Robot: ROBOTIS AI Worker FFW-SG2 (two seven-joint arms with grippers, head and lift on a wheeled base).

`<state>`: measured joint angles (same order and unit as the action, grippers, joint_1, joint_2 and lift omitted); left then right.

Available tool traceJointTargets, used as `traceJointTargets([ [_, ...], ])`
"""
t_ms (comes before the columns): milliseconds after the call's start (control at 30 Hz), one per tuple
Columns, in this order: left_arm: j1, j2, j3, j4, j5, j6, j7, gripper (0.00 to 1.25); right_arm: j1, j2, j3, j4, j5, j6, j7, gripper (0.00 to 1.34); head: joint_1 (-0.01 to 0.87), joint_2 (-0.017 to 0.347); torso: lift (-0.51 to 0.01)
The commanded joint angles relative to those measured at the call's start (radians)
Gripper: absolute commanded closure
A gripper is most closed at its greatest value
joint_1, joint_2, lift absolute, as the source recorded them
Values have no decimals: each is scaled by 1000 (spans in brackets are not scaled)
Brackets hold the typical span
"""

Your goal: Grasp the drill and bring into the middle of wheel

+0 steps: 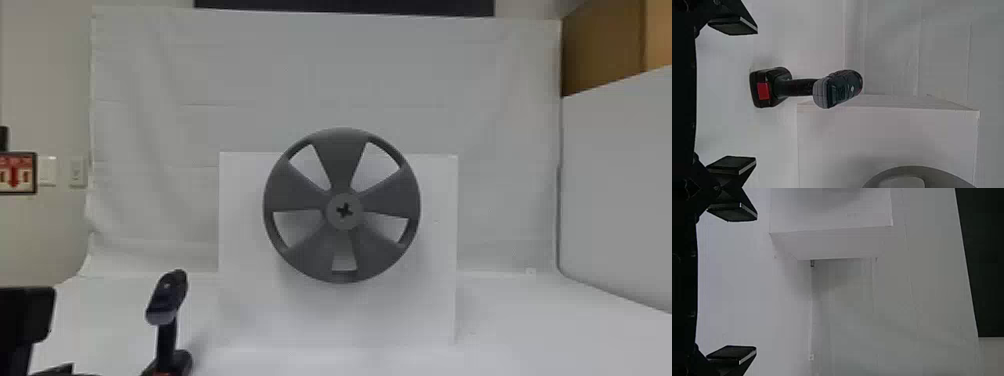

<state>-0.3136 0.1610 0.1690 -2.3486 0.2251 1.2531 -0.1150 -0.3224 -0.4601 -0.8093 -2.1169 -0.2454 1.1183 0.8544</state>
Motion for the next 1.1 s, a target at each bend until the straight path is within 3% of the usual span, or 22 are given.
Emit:
traceJointTargets([
  [0,-1,0,-2,0,-3,3,0,117,-1,0,-1,0,0,1,0,110,0,0,-406],
  [1067,-4,0,-9,0,-20,8,0,117,-4,-6,12,0,8,11,0,110,0,0,-406],
])
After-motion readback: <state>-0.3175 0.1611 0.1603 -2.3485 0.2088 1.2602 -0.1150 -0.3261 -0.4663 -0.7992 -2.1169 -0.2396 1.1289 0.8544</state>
